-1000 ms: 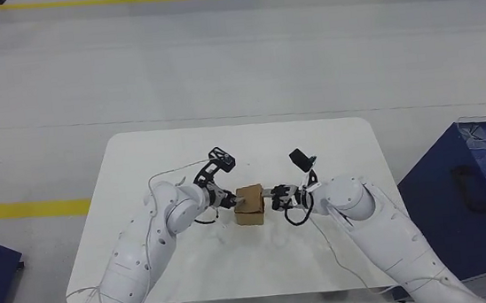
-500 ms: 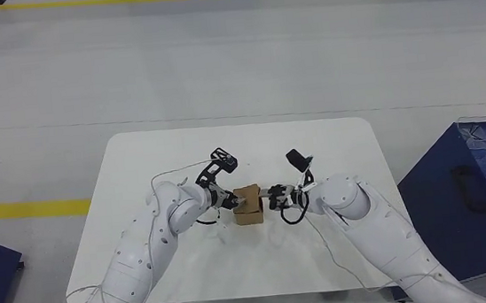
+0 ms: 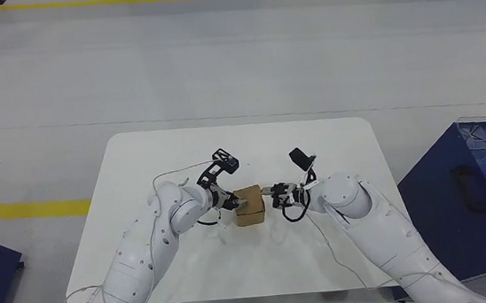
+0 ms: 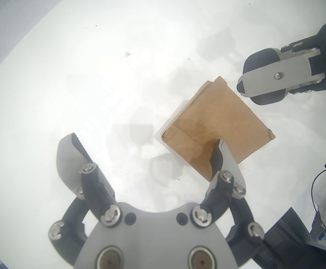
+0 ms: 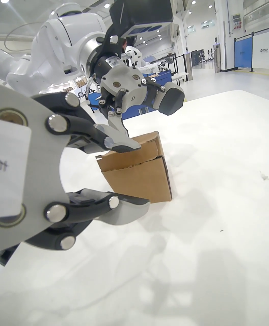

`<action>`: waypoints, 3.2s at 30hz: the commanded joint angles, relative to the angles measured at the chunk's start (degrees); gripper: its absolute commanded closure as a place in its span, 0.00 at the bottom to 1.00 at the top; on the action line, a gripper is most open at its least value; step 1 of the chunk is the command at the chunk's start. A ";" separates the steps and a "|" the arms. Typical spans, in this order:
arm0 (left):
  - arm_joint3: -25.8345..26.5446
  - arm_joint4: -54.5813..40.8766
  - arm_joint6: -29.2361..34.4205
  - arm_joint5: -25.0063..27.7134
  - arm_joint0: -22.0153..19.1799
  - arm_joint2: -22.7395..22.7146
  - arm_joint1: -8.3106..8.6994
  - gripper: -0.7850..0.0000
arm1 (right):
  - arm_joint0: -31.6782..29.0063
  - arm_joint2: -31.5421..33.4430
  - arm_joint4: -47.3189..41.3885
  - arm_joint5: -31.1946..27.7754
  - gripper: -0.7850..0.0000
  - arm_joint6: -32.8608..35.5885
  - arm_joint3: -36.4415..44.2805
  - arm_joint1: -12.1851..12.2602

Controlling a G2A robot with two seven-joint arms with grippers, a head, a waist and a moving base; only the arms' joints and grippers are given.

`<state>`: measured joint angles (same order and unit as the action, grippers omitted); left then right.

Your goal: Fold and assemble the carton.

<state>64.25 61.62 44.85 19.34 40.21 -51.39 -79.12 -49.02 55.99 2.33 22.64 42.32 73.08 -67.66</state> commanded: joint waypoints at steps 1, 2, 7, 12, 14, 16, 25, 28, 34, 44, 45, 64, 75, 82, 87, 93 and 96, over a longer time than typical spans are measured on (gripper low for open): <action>-0.06 -0.08 0.02 -0.06 -0.01 -0.04 -0.02 0.00 | 0.11 -0.28 0.09 0.14 0.57 -0.04 -0.25 -0.12; -0.06 -0.10 0.01 -0.12 -0.01 -0.06 -0.04 0.00 | 0.19 -0.41 0.05 0.22 0.57 -0.11 -0.43 -0.20; -0.06 -0.01 -0.07 -0.02 -0.05 -0.22 -0.04 0.00 | 0.46 0.13 -1.54 -0.36 0.58 -0.42 0.08 -0.47; 0.28 0.05 -0.09 -0.02 0.16 -0.74 0.09 0.00 | -0.74 1.85 -3.48 -0.21 0.57 0.22 2.57 -0.25; 0.39 0.04 -0.08 0.09 0.27 -0.86 0.13 0.00 | -0.91 1.22 -2.40 0.15 0.57 0.38 2.50 -0.27; 0.54 0.08 -0.07 0.06 0.36 -1.01 0.17 0.00 | -0.73 0.45 -1.45 0.73 0.58 -0.07 1.83 -0.43; 1.99 0.70 -0.68 0.30 1.04 -2.24 0.58 0.00 | 0.91 -1.21 -0.52 2.49 0.58 -1.59 -0.75 -1.29; 2.99 0.94 -1.02 0.38 1.62 -3.02 0.86 0.00 | 0.83 -0.95 -0.21 2.74 0.57 -1.50 -0.50 -1.26; 4.05 1.10 -0.81 0.64 2.56 -3.88 1.21 0.00 | 0.42 0.38 -3.21 1.78 0.56 -2.44 0.48 -1.53; 3.59 1.11 -0.79 0.60 2.31 -3.40 1.07 0.00 | 0.18 2.52 -2.03 2.61 0.58 -3.19 -0.26 -1.12; 3.53 1.17 -0.85 0.61 2.24 -3.27 1.03 0.00 | 0.09 2.33 -2.11 2.43 0.58 -2.94 -0.18 -1.18; 0.92 0.52 -1.17 -0.03 -0.26 -0.57 -0.19 0.00 | -0.98 4.98 -0.88 -0.26 0.58 0.32 0.83 -0.38; -0.34 0.04 -1.29 -0.48 -0.97 -0.17 -0.63 0.00 | -1.00 3.32 0.38 -0.98 0.57 1.85 0.31 -0.62; -0.60 0.05 -1.47 -0.38 -1.11 -0.07 -0.76 0.00 | -0.25 1.92 0.20 -1.17 0.60 1.78 -0.88 -1.14; -0.72 -0.01 -1.33 -0.44 -1.13 0.05 -0.87 0.00 | 0.30 1.23 0.22 -1.32 0.60 1.56 -1.79 -1.46; -0.88 0.10 -1.31 -0.32 -1.12 0.18 -0.97 0.00 | 0.64 0.70 0.09 -1.54 0.60 1.08 -2.70 -1.80; -0.92 0.14 -1.42 -0.36 -1.08 0.11 -0.99 0.00 | 0.84 0.40 -0.12 -1.68 0.60 0.88 -3.07 -2.00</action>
<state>63.33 61.74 43.48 19.00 39.10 -51.25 -80.11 -48.24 56.46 2.30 21.00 43.21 70.11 -69.61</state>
